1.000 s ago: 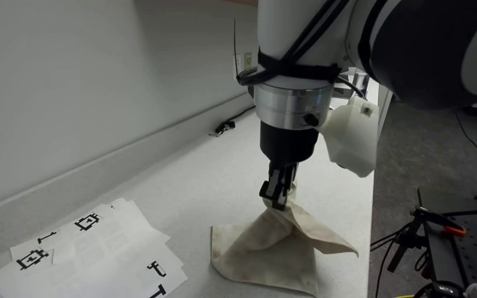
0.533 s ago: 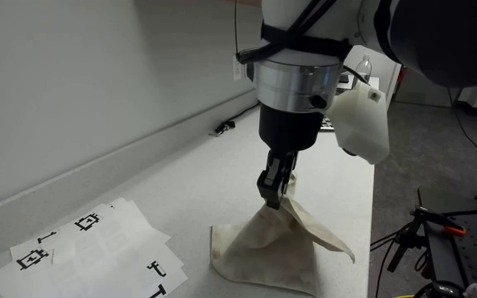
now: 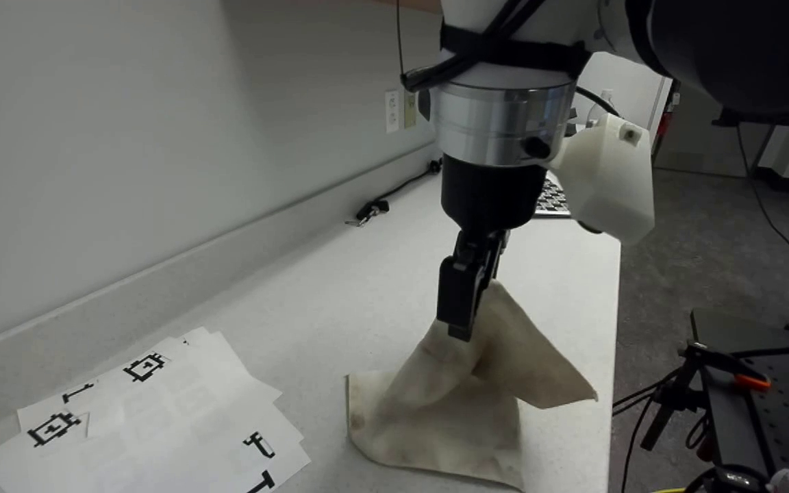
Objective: Use the white cloth to wipe the table
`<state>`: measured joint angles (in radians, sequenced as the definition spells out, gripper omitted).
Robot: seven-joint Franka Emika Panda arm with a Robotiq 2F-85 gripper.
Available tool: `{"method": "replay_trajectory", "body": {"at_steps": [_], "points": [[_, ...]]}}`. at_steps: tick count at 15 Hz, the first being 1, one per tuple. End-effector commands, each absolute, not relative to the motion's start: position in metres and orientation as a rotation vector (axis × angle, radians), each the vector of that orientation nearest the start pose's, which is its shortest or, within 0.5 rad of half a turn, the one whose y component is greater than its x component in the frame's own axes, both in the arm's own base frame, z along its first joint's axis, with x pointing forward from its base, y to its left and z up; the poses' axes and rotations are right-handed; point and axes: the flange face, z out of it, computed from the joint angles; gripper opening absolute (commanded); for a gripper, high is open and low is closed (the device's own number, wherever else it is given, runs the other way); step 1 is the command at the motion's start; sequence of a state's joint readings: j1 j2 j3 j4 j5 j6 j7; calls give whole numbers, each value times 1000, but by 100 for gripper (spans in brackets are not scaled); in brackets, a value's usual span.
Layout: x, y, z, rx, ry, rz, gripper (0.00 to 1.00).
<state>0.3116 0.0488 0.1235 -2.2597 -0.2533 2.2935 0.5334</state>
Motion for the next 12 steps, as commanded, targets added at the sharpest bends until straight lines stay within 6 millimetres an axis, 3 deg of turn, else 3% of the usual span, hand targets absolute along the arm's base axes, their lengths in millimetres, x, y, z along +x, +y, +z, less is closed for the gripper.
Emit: {"method": "replay_trajectory", "body": {"at_steps": [1, 6, 12], "points": [[468, 197, 354, -3355, -62, -109, 100], [459, 189, 367, -3396, 16, -139, 100], [437, 207, 391, -3385, 30, -236, 100]]}}
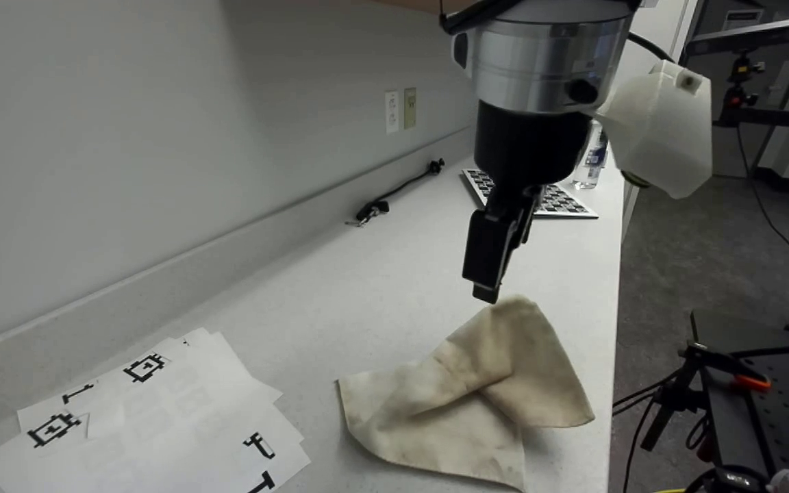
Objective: Use the white cloth to wipe the table
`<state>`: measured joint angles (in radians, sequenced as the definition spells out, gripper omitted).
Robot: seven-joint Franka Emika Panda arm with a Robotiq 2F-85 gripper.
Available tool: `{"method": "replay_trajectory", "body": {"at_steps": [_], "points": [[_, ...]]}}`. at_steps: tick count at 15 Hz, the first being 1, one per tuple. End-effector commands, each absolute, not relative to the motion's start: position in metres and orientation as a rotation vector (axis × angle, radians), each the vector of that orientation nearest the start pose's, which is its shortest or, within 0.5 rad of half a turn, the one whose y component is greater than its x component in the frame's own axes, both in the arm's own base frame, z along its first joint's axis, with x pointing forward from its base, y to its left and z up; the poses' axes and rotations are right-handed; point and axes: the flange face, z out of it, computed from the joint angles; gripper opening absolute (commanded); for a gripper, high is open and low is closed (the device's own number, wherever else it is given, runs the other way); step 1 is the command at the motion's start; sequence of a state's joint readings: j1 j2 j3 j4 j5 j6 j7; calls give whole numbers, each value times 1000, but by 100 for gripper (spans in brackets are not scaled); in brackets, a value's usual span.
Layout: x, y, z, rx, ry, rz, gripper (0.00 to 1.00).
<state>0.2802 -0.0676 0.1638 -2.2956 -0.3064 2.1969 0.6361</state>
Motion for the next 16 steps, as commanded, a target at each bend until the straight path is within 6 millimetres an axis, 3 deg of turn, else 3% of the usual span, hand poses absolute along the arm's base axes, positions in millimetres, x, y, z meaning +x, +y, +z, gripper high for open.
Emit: {"method": "replay_trajectory", "body": {"at_steps": [1, 15, 16], "points": [[433, 209, 394, -3375, 25, -251, 100], [391, 189, 410, -3323, 50, -300, 100], [405, 199, 404, -3354, 45, -268, 100]]}}
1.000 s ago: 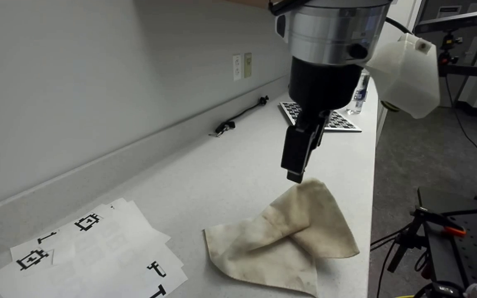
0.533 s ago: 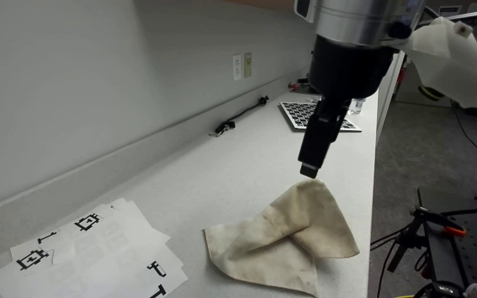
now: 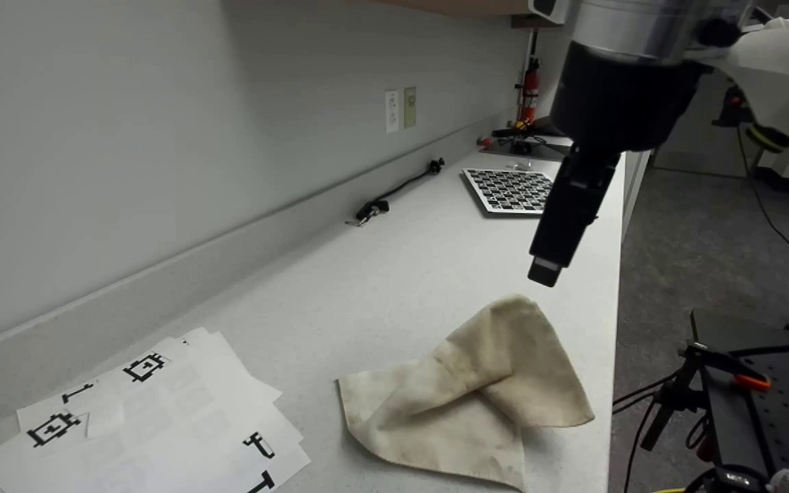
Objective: Use the white cloth to wipe the table
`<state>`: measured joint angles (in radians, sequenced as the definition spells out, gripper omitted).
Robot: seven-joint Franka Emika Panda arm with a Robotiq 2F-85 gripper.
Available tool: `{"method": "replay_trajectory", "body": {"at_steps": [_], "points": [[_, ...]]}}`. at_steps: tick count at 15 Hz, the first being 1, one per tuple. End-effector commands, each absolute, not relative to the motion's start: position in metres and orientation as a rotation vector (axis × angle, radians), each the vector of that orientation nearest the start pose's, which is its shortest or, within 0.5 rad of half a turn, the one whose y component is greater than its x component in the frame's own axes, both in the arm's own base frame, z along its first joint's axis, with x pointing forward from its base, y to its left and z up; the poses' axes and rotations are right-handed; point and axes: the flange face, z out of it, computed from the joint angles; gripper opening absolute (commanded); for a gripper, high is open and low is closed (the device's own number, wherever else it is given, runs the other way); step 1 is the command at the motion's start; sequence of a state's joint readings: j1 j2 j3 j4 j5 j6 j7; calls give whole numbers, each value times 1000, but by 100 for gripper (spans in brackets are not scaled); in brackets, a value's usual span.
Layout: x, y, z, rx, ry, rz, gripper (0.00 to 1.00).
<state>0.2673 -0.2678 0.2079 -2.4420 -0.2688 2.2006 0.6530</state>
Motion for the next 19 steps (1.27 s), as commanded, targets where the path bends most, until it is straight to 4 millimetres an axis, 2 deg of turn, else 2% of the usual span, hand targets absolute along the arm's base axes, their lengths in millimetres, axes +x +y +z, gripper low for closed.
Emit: {"method": "replay_trajectory", "body": {"at_steps": [1, 19], "points": [[402, 197, 404, -3350, 52, -264, 100], [397, 195, 406, -3345, 64, -266, 100]]}}
